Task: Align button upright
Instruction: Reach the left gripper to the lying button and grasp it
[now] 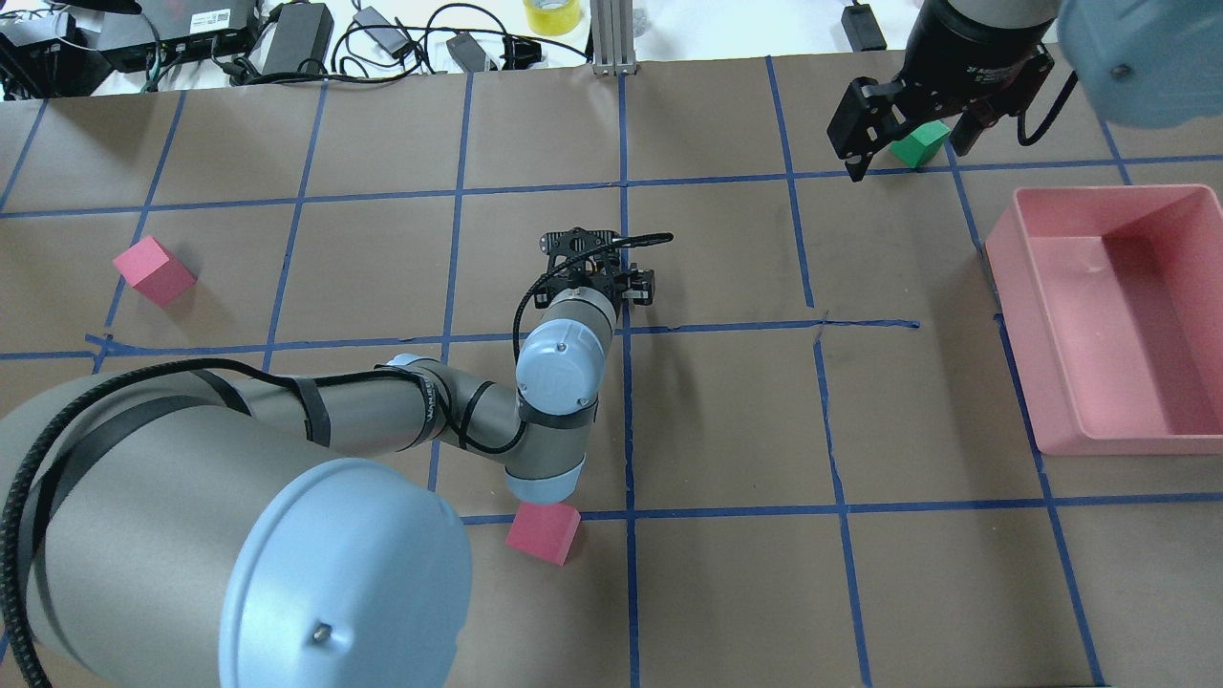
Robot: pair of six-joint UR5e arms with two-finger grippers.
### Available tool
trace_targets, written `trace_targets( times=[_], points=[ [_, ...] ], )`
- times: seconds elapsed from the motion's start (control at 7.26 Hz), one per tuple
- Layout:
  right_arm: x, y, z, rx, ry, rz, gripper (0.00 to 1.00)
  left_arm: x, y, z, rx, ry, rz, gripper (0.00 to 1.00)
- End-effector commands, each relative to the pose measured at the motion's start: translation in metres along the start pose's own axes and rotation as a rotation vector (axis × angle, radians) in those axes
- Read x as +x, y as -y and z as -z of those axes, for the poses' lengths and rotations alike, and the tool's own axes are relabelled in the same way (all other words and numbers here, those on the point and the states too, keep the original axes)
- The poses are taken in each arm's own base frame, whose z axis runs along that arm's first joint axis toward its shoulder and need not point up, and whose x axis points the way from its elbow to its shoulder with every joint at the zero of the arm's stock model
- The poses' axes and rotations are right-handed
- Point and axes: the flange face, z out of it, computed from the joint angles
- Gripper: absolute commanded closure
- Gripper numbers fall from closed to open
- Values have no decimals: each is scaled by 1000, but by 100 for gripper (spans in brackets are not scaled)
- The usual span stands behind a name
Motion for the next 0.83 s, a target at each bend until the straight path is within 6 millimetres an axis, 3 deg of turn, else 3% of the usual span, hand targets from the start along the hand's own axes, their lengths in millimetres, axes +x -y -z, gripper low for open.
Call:
trace_targets(
  times=[0.0,0.14,0.41,0.69],
  points=[
    [0,0,0,3,-1,0,0,3,-3,-9,-4,-12,30,11],
    [0,0,0,4,-1,2,0,5,-6,-15,-46,-1,20,12],
    [0,1,0,4,-1,2,0,6,-4,-17,-48,4,14,39],
    [0,1,0,6,-1,8,0,7,-1,-14,-41,1,12,81]
  ],
)
